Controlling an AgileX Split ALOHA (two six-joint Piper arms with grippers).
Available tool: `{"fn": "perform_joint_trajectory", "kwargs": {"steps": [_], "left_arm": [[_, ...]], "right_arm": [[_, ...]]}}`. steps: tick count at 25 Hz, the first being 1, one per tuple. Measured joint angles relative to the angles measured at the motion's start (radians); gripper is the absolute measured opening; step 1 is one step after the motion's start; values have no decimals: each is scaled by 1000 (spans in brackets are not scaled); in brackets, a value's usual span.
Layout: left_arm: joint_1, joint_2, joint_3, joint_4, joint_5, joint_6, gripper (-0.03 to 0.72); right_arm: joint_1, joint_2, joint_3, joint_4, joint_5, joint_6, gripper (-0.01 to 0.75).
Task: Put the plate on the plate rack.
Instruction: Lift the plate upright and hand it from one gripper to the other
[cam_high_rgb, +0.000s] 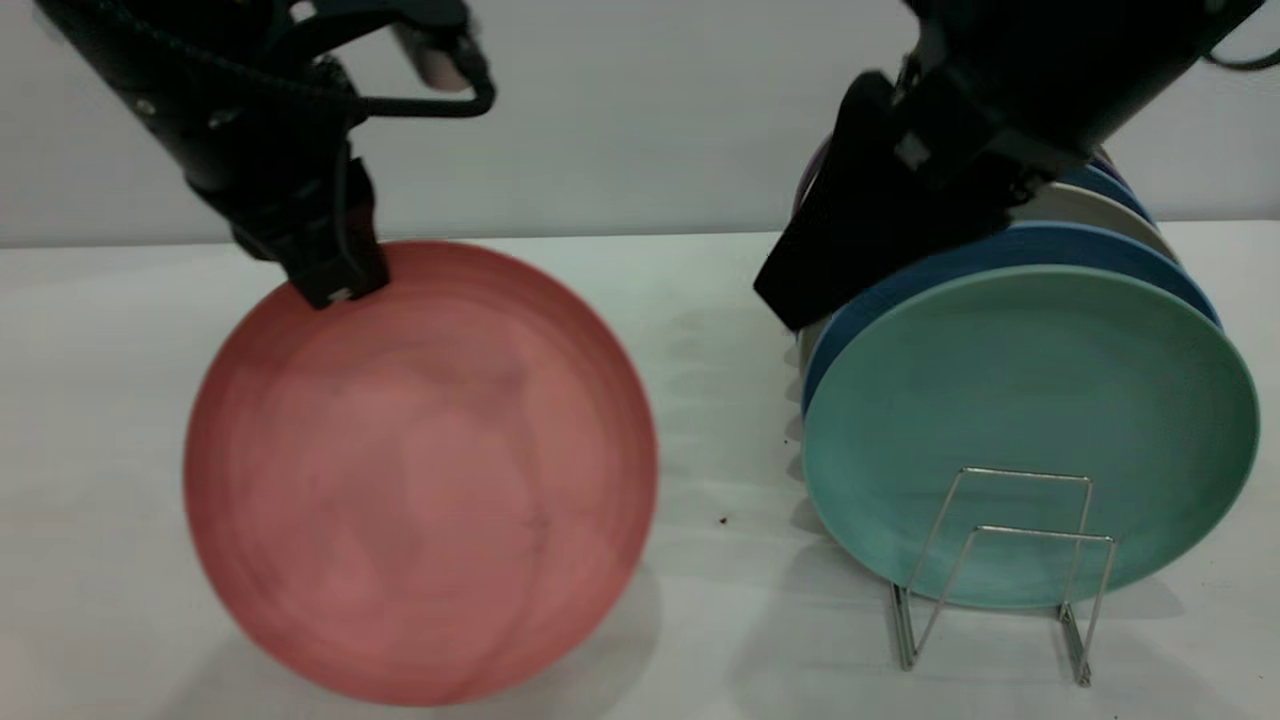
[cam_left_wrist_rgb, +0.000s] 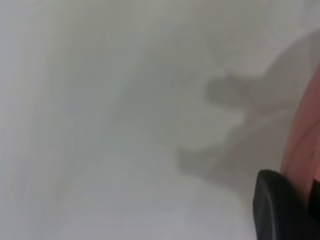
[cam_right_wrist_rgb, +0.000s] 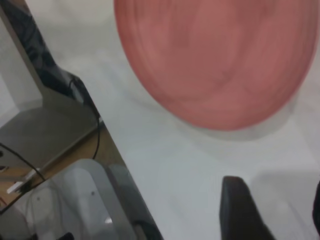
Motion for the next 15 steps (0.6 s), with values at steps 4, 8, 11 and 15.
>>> {"fn": "perform_joint_trajectory", "kwargs": {"steps": [4, 8, 11, 15], "left_arm": [[-60, -24, 0, 0, 0, -1, 15], [-112, -46, 1, 0, 12, -2, 15], [-135, -64, 4, -3, 31, -3, 15], [-162, -90, 5, -7, 47, -6, 15]], "right_arm": [[0, 36, -9, 2, -9, -7, 424], [0, 54, -9, 2, -45, -26, 441], [0, 64, -10, 5, -63, -34, 443], [0, 86, -10, 9, -75, -35, 444]]}}
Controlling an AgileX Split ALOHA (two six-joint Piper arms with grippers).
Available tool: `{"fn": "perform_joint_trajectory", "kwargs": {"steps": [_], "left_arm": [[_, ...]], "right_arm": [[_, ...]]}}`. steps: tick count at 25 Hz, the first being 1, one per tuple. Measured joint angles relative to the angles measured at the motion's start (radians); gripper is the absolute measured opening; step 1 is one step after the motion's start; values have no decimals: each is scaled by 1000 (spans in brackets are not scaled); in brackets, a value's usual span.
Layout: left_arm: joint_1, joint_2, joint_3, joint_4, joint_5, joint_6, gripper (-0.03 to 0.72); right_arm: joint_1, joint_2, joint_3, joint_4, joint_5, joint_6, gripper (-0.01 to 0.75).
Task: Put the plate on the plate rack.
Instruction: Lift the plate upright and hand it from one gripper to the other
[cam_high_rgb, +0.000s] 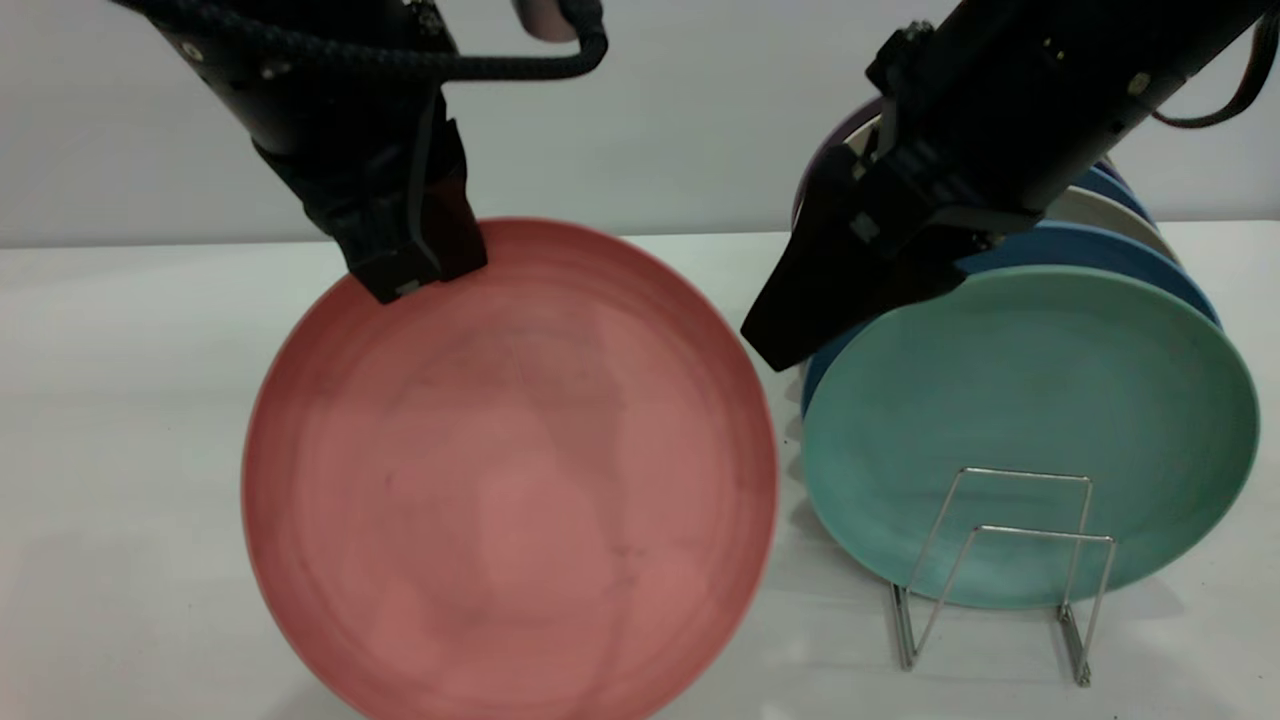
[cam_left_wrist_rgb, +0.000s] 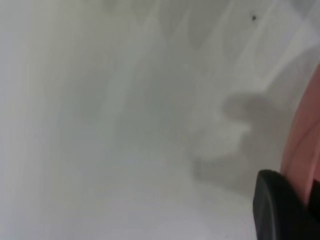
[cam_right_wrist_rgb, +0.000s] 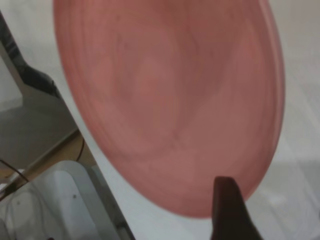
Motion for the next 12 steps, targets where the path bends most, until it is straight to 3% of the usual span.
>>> {"fn": "perform_joint_trajectory", "kwargs": {"steps": [12], "left_arm": [[-11, -18, 1, -44, 21, 2, 15]], "right_arm": [[31, 108, -39, 46, -16, -19, 444]]}}
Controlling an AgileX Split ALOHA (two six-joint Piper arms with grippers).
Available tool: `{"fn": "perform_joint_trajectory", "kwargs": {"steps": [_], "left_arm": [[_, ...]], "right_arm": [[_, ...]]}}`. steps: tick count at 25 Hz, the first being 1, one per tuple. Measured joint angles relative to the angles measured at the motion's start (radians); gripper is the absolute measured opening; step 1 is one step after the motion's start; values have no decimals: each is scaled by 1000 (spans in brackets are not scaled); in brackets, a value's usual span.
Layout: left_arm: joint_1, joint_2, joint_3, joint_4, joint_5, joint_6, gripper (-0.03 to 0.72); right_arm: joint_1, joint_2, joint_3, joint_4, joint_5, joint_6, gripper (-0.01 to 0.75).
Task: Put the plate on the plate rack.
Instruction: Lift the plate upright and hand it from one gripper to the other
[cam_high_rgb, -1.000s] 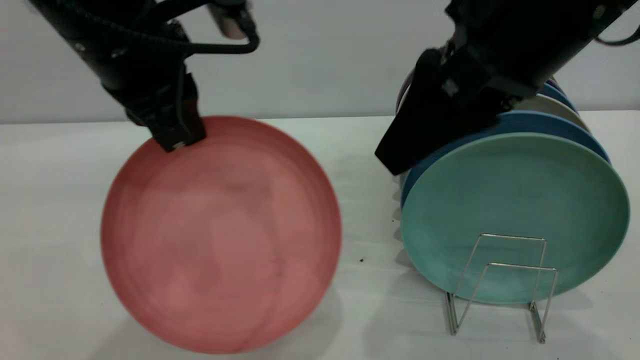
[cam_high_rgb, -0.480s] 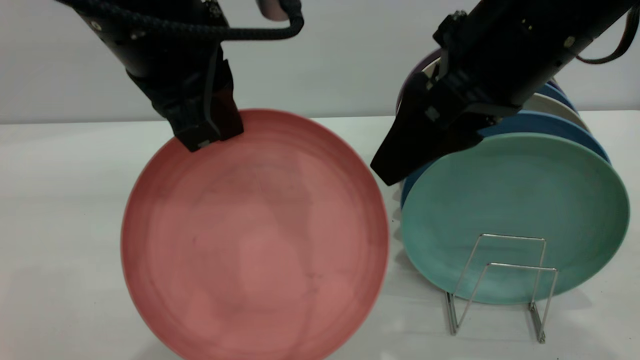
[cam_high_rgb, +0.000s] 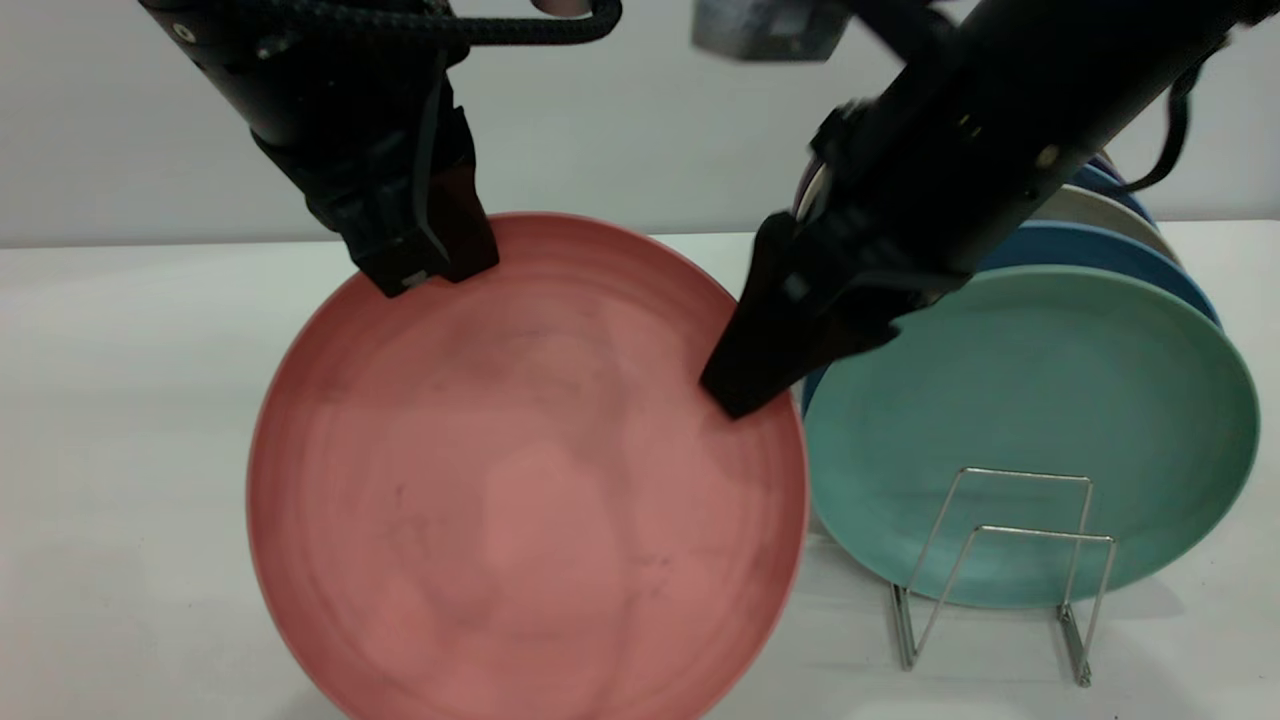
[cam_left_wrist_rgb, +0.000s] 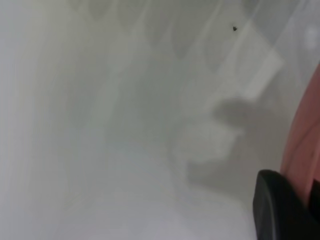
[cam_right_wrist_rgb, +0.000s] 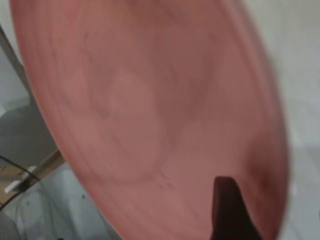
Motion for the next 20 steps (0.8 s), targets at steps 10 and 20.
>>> {"fn": "perform_joint_trajectory", "kwargs": {"steps": [10, 20], "left_arm": [[-1, 0, 0, -20, 0, 0, 15], [-1, 0, 0, -12, 10, 13, 21]], "right_arm": [[79, 39, -1, 39, -82, -33, 308], [79, 45, -1, 48, -89, -36, 90]]}}
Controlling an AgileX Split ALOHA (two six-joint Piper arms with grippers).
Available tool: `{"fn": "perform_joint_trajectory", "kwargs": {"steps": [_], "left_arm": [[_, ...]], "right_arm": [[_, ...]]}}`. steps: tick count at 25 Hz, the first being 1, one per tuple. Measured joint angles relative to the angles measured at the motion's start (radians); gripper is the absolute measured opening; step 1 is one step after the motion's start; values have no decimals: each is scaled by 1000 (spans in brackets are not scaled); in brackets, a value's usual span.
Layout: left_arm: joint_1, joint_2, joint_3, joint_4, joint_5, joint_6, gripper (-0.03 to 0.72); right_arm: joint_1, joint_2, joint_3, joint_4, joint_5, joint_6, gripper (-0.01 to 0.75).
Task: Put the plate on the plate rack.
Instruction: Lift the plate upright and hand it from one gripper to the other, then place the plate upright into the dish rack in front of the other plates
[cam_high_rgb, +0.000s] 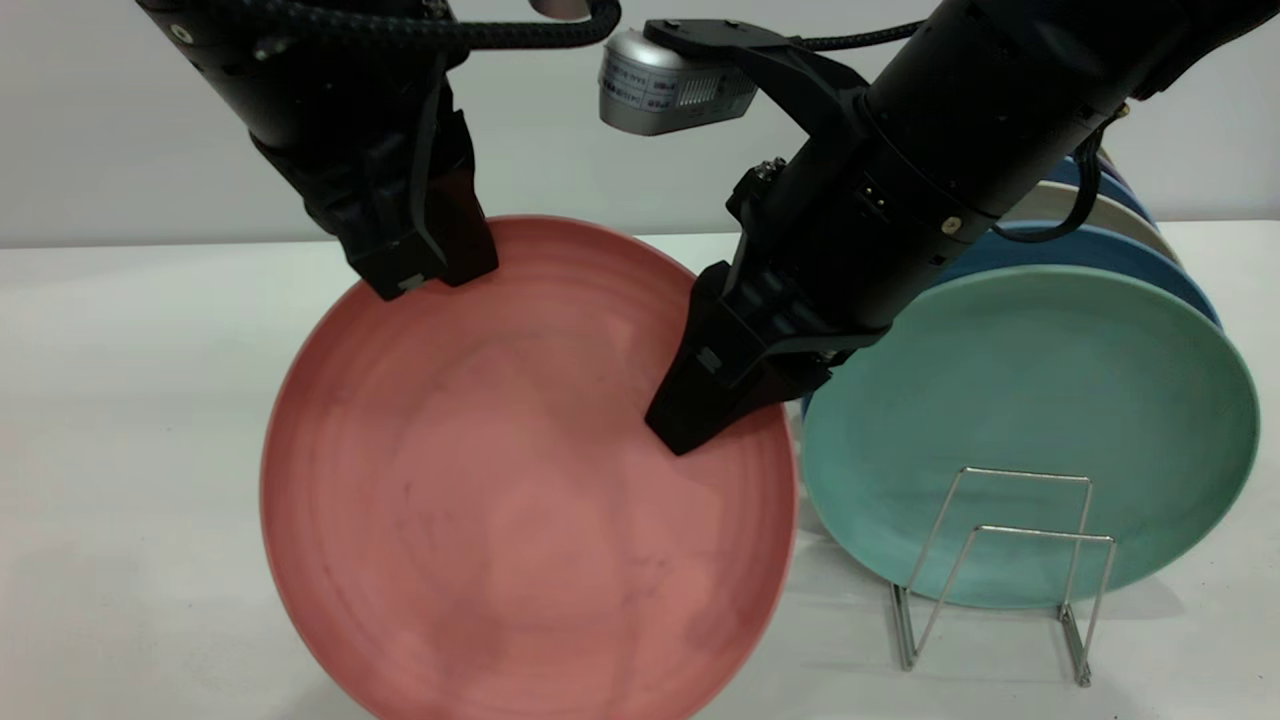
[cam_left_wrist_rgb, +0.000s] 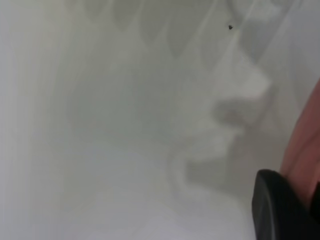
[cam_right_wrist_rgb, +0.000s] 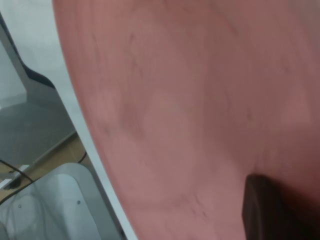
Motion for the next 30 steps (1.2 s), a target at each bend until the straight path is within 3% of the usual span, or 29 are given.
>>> {"fn": "perform_joint_trajectory", "kwargs": {"steps": [2, 5, 13, 15, 19, 22, 30], "left_arm": [[0, 0, 0, 0, 9, -7, 37], [0, 0, 0, -3, 39, -33, 125], [1, 0, 0, 71, 117, -229, 660], [1, 0, 0, 165, 136, -318, 708], [41, -2, 0, 364, 149, -569, 700], [114, -9, 0, 460, 149, -746, 638], [328, -14, 0, 498, 113, -948, 446]], "right_arm": [[0, 0, 0, 0, 1, -1, 90], [0, 0, 0, -1, 6, -3, 90], [0, 0, 0, -85, 16, 56, 90], [0, 0, 0, -124, 26, 79, 90], [0, -1, 0, -205, 45, 137, 90], [0, -19, 0, -268, 54, 176, 90], [0, -135, 0, -420, 113, 296, 90]]}}
